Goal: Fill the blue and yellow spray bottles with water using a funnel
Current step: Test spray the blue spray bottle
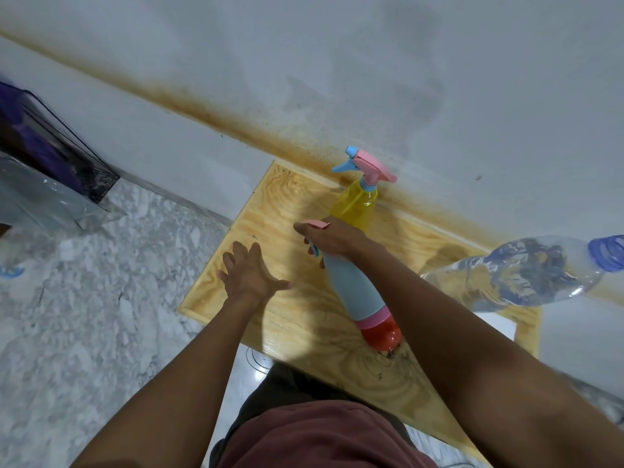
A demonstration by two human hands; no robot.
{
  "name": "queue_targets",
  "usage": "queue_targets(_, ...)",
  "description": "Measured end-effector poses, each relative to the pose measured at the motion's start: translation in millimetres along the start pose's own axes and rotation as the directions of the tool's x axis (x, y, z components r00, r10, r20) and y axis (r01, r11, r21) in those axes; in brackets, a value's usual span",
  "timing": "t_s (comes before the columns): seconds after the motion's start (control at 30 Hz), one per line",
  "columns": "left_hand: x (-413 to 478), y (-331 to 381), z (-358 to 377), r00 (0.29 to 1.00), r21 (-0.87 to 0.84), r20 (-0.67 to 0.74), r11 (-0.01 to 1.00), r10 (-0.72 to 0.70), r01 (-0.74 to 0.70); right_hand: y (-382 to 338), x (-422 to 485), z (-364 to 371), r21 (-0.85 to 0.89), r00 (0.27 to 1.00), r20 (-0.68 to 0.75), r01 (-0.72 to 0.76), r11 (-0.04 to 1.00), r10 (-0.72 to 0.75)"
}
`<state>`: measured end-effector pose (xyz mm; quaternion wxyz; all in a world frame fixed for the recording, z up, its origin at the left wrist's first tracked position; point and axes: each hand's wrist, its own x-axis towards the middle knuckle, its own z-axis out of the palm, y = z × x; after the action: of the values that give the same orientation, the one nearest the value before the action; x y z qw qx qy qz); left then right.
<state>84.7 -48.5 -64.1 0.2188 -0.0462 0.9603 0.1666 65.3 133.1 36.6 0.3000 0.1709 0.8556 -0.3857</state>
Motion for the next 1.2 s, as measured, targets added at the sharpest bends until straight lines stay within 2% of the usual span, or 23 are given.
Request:
queue_targets(0.17, -1, 0, -2, 1.0, -0.007, 0.017, 1.0, -0.002, 0.002, 5, -5, 4, -0.04, 0.996, -0.086, 0.024, 0.999, -0.027)
queue_targets(0.3, -1, 1, -4, 1.0, 0.005, 0.016, 1.0, 0.002, -0.002, 0, -10, -4, -0.095, 0.999, -0.027, 0.041, 0.995, -0.043)
queue_targets(0.43, -1, 1, -3, 1.0, 0.017, 0.006, 1.0, 0.002, -0.002, 2, -12, -4, -0.042, 0.996, -0.086, -0.005, 0.999, 0.002)
queue_targets(0.57, 1, 0, -1, 1.0, 0.015, 0.016, 1.0, 0.002, -0.002, 0, -10, -4, -0.161, 0.997, -0.073, -0.018, 0.987, 0.006)
queue_targets(0.7, 1, -1, -1, 1.0, 0.006, 0.016, 1.0, 0.003, -0.003, 4, -7, 0, -0.085, 0.995, -0.072, -0.079, 0.993, 0.073)
queue_targets(0.83, 1, -1, 0, 1.0, -0.005, 0.015, 1.0, 0.004, -0.004, 2, -5, -1, -0.223, 0.994, -0.104, -0.059, 0.973, 0.037)
queue_targets(1.0, 2, -1, 1, 1.0, -0.003, 0.01, 1.0, 0.004, -0.004, 0, -6, 0, -0.144, 0.994, -0.089, -0.072, 0.987, 0.059)
queue_targets(1.13, 4, -3, 4, 1.0, 0.0, 0.002, 1.0, 0.001, -0.001, -3, -3, 4, -0.29, 0.994, -0.109, -0.04, 0.956, 0.008)
queue_targets(1.2, 5, -3, 4, 1.0, -0.002, 0.002, 1.0, 0.0, 0.0, -2, -1, 5, -0.257, 0.994, -0.107, -0.05, 0.965, 0.023)
